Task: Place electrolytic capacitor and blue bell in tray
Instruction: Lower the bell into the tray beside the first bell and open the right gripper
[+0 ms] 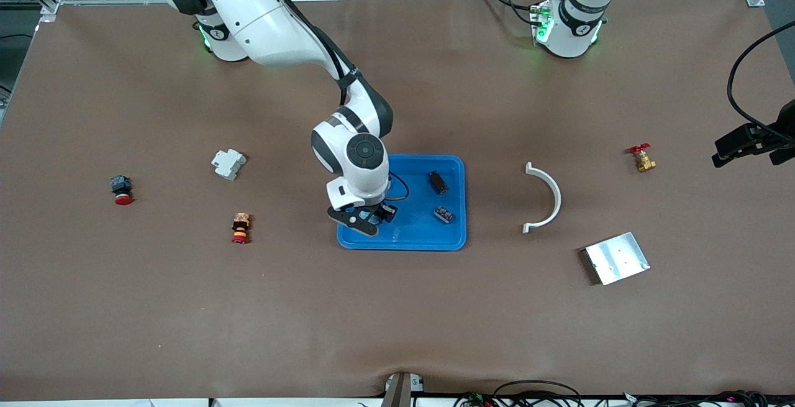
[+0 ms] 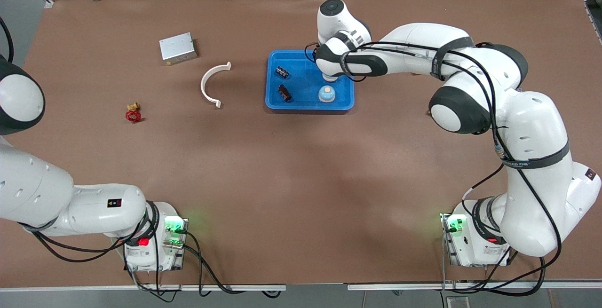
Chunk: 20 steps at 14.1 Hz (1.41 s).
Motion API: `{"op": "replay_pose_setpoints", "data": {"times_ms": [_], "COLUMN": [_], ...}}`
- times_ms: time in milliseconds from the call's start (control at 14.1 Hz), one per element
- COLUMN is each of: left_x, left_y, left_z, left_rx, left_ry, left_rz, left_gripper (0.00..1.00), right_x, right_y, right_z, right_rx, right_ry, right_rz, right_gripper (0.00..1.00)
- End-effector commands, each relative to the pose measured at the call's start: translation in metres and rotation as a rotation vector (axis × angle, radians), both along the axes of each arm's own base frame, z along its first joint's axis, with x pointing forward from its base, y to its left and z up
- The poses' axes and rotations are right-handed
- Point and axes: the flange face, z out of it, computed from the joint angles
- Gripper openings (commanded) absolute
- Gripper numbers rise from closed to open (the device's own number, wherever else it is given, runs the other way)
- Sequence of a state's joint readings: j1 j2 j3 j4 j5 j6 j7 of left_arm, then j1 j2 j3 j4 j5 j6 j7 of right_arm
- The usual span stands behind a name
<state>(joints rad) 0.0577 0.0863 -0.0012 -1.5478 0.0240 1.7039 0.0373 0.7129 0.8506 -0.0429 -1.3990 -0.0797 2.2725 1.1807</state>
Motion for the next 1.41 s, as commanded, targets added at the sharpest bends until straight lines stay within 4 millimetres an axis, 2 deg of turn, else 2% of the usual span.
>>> {"op": "replay_pose_setpoints", "data": {"times_ms": [0,354,919,990,1061,1344], "left_x": [0.0001,0.0003,0.0007,0.0006,0.0007,0.0007], "left_y": [0.0006,0.0006,0.0007,0.0007,0.0007,0.0007], "left_z": [0.002,0.0022,0.0013,0.0011,0.0013,0.0013], "left_rx": [-0.014,-0.014,-0.014,-0.014,-0.014,-0.014], "left_ry": [0.001,0.0,0.001,0.003,0.001,0.001], "left_rz": [0.015,0.014,0.014,0.015,0.014,0.015], "left_gripper": [1.0,1.0,1.0,1.0,1.0,1.0], "right_x": [0.0,-0.0014,-0.0026,-0.0026,-0.0026,-0.0027], "right_y": [0.0129,0.0181,0.02,0.02,0.02,0.0211], "right_z": [-0.0038,-0.0104,-0.0099,-0.0099,-0.0099,-0.0064], "right_rx": [-0.007,-0.007,-0.007,-0.007,-0.007,-0.039], "right_ry": [-0.026,-0.027,-0.027,-0.027,-0.027,-0.057], "right_rz": [-0.02,-0.028,-0.025,-0.025,-0.027,0.016], "right_gripper": [0.0,0.0,0.0,0.37,0.97,1.0]}}
